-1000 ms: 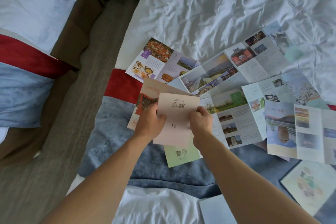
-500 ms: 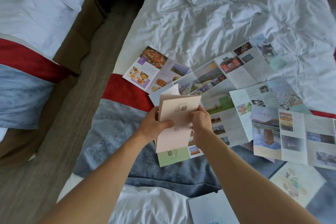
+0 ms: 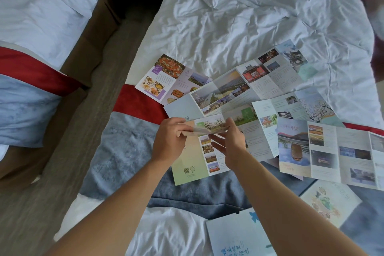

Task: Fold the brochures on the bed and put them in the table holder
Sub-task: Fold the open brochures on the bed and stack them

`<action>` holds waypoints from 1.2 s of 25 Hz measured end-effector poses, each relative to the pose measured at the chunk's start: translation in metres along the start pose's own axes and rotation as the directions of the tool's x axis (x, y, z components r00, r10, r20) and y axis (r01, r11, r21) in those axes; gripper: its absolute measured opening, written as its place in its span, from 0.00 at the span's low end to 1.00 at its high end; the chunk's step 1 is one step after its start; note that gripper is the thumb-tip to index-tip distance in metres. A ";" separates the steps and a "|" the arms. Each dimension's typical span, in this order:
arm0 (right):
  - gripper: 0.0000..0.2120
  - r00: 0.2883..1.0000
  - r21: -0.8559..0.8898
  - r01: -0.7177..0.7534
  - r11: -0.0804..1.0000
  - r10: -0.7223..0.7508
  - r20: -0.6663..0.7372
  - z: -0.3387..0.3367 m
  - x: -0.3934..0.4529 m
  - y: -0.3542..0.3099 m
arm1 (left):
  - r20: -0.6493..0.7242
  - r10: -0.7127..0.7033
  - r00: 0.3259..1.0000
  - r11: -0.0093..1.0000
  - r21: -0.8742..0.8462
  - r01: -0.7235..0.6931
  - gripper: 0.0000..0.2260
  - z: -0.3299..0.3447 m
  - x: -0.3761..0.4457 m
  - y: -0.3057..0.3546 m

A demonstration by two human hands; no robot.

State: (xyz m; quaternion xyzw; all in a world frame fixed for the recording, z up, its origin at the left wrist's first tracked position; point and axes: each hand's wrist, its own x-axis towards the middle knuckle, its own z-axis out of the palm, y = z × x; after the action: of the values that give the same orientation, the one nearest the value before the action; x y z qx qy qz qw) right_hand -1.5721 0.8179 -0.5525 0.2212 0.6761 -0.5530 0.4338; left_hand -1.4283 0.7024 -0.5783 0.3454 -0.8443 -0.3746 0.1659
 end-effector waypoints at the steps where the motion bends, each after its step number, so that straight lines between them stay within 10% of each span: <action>1: 0.09 0.999 0.025 0.002 1.000 -0.003 0.032 -0.004 0.000 -0.001 | 0.009 0.034 0.999 0.998 0.054 -0.034 0.11 0.000 -0.003 -0.002; 7: 0.30 0.991 -0.292 0.030 0.956 0.010 0.137 -0.021 0.001 0.010 | 0.200 -0.152 0.968 0.988 0.045 0.146 0.28 0.000 -0.025 0.000; 14: 0.33 0.957 -0.671 0.274 0.689 -0.128 0.259 -0.023 -0.012 0.028 | 0.112 -0.530 0.840 0.762 -0.372 0.530 0.13 -0.012 -0.037 0.005; 20: 0.42 0.828 -0.774 0.561 0.293 -0.208 0.522 0.001 -0.035 0.064 | 0.061 -0.237 0.970 0.950 0.222 0.219 0.20 -0.028 -0.072 -0.018; 26: 0.35 0.764 -0.777 0.612 -0.148 -0.143 0.629 0.053 -0.029 0.124 | 0.103 -0.187 0.977 0.901 0.415 0.129 0.23 -0.060 -0.099 -0.086; 30: 0.34 0.760 -0.767 0.605 -0.213 -0.131 0.636 0.091 -0.022 0.172 | 0.131 -0.200 0.971 0.883 0.454 0.121 0.24 -0.078 -0.116 -0.134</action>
State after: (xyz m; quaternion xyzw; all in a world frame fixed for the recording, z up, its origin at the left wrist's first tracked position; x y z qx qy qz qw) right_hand -1.3957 0.7866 -0.6313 -0.4742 0.8010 -0.0184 0.3650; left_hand -1.2431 0.6801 -0.6293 0.4089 -0.8869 -0.2139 -0.0233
